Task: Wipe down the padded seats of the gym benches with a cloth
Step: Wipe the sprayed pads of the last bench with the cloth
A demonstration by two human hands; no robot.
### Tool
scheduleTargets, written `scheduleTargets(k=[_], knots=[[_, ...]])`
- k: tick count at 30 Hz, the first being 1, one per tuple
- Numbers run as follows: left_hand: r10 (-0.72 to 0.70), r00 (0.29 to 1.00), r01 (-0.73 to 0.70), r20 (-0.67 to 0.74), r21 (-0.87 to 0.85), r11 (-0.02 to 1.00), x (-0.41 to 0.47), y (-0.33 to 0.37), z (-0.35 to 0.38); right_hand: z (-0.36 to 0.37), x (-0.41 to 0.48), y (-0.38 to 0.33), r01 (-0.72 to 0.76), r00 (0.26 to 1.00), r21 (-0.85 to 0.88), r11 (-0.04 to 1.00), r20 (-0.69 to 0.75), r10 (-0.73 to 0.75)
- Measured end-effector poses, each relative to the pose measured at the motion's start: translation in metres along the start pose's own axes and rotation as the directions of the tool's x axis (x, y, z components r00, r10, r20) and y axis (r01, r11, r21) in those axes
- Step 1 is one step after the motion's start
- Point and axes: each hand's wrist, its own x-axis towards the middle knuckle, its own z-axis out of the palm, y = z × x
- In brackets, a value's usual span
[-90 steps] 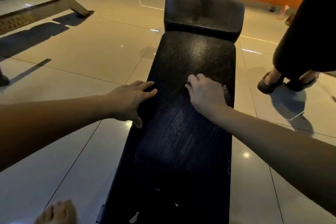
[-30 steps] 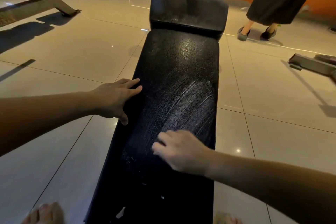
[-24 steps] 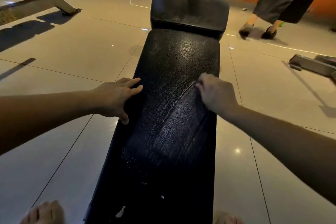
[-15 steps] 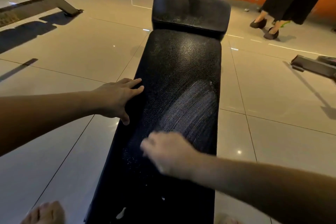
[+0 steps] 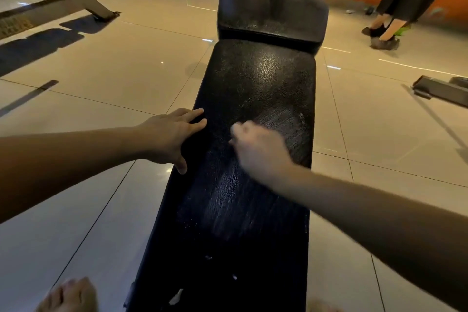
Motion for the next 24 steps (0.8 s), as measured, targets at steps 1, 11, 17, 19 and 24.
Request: scheduleTargets(k=[1, 11, 17, 19, 24], knots=[[0.000, 1.000, 0.000, -0.004, 0.003, 1.000, 0.000, 0.000, 0.000, 0.004, -0.011, -0.029, 0.093, 0.994, 0.048, 0.994, 0.053, -0.096], [-0.001, 1.000, 0.001, 0.005, -0.003, 1.000, 0.000, -0.002, 0.002, 0.006, -0.030, -0.015, 0.404, 0.914, 0.065, 0.912, -0.003, -0.405], [0.002, 1.000, -0.002, 0.014, 0.004, 1.000, 0.001, -0.003, 0.003, -0.004, 0.015, 0.030, -0.046, 0.991, -0.064, 0.997, -0.127, 0.037], [0.001, 1.000, -0.001, 0.010, 0.001, 1.000, 0.001, -0.003, 0.003, 0.004, -0.002, -0.015, 0.040, 0.996, -0.014, 0.999, -0.074, -0.041], [0.026, 0.999, -0.024, -0.035, 0.044, 0.999, -0.007, -0.004, 0.003, 0.017, -0.084, -0.138, 0.341, 0.912, 0.204, 0.918, 0.163, -0.375]])
